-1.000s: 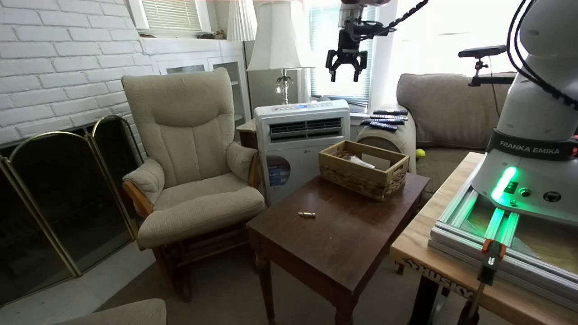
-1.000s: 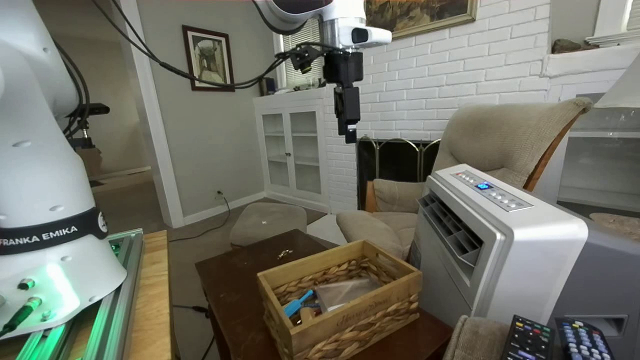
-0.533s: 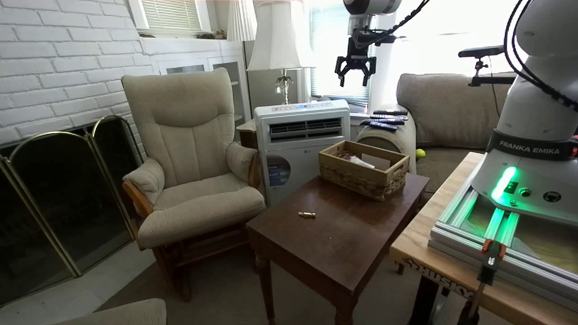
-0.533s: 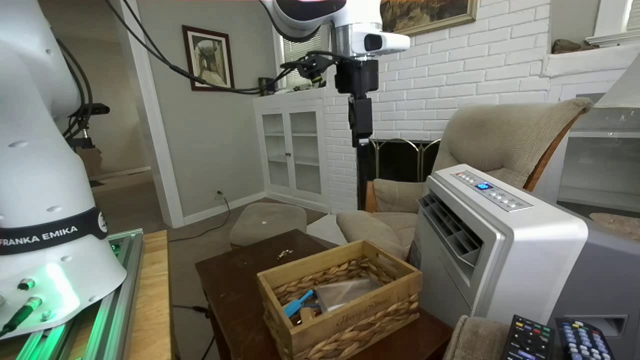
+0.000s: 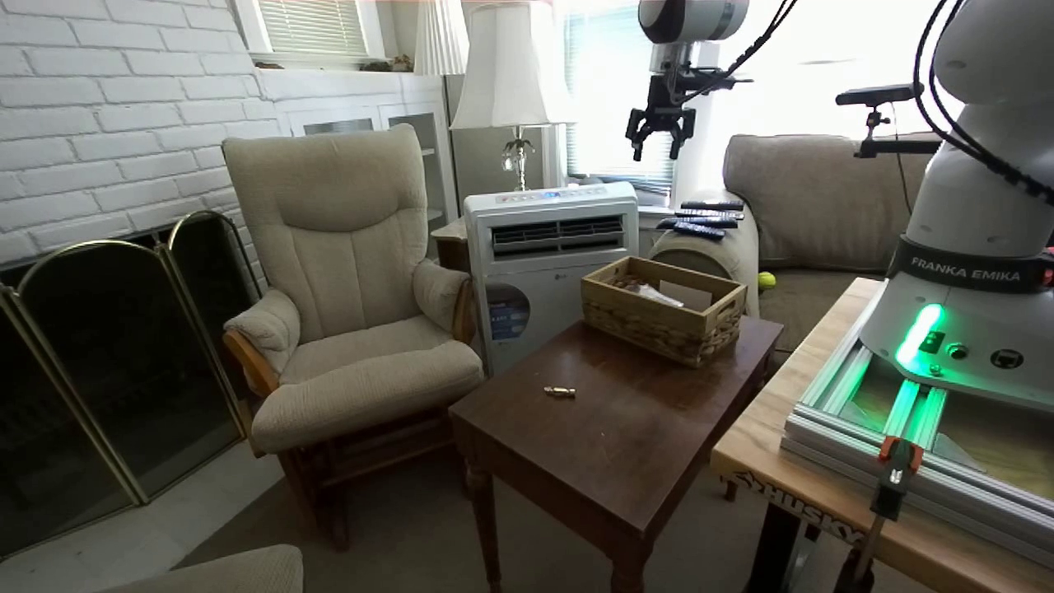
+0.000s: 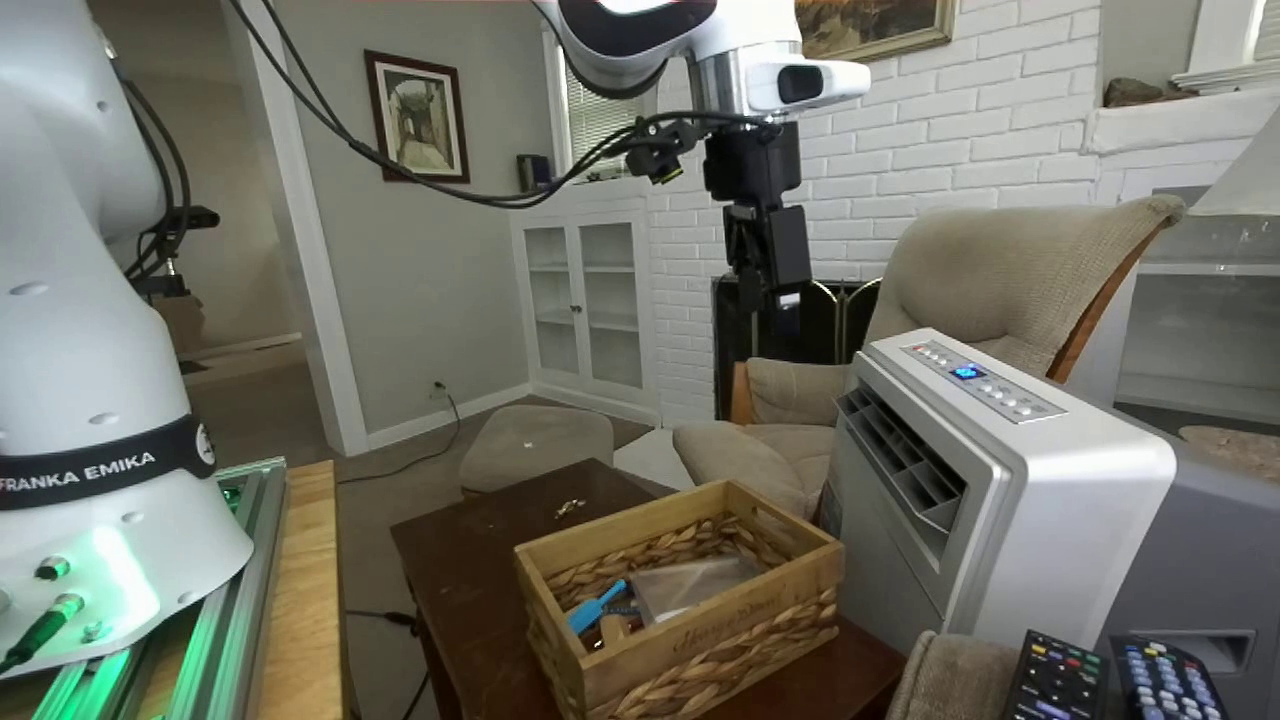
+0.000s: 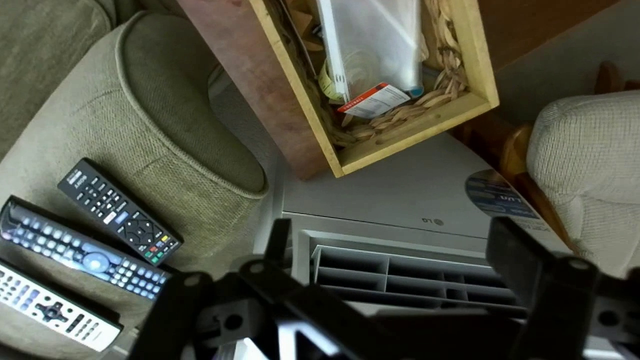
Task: Shift one remote to the basket
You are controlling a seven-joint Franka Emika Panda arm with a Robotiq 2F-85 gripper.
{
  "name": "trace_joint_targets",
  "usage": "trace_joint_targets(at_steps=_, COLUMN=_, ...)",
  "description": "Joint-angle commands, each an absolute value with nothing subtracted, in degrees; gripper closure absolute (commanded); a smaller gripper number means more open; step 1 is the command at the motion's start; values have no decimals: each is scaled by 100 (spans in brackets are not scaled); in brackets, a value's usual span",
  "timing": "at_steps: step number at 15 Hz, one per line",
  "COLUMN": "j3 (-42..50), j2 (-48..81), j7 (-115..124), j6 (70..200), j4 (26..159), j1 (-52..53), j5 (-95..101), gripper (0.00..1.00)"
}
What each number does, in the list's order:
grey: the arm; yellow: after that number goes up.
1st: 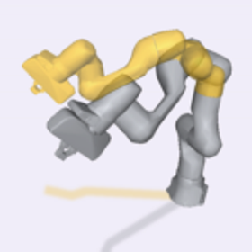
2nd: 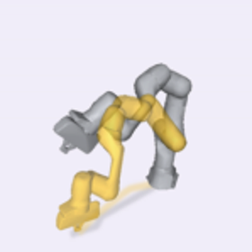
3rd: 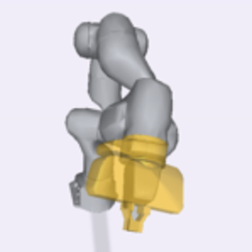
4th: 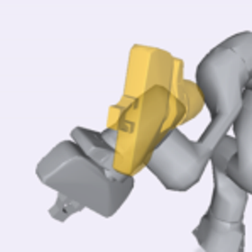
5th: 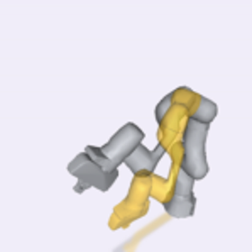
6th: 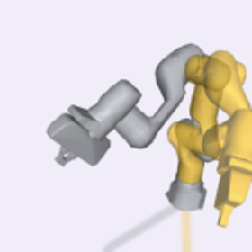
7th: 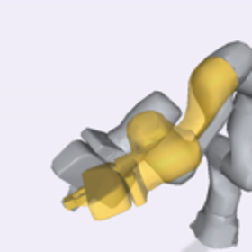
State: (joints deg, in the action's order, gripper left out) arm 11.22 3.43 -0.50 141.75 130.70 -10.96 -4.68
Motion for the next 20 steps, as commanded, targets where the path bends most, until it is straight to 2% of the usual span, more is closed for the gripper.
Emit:
trace_joint_targets(at_steps=1, j3=1117, j2=368, j7=-139, j6=14201, j4=13045, j1=-1126, j5=-452, gripper=0)
trace_joint_targets(at_steps=6, j3=1087, j2=268, j7=-243, j6=14201, j4=13161, j1=-1079, j5=-243, gripper=0)
trace_joint_targets(at_steps=14, j3=1359, j2=1410, j7=284, j6=14988, j4=12716, j1=-959, j5=2772, gripper=0)
trace_joint_targets(at_steps=18, j3=1441, j2=2129, j7=-419, j6=15377, j4=12359, j1=-1181, j5=2562, gripper=0)
trace_joint_targets(at_steps=20, j3=921, j2=2389, j7=-1533, j6=15386, j4=12238, j1=-1747, j5=2078, gripper=0)
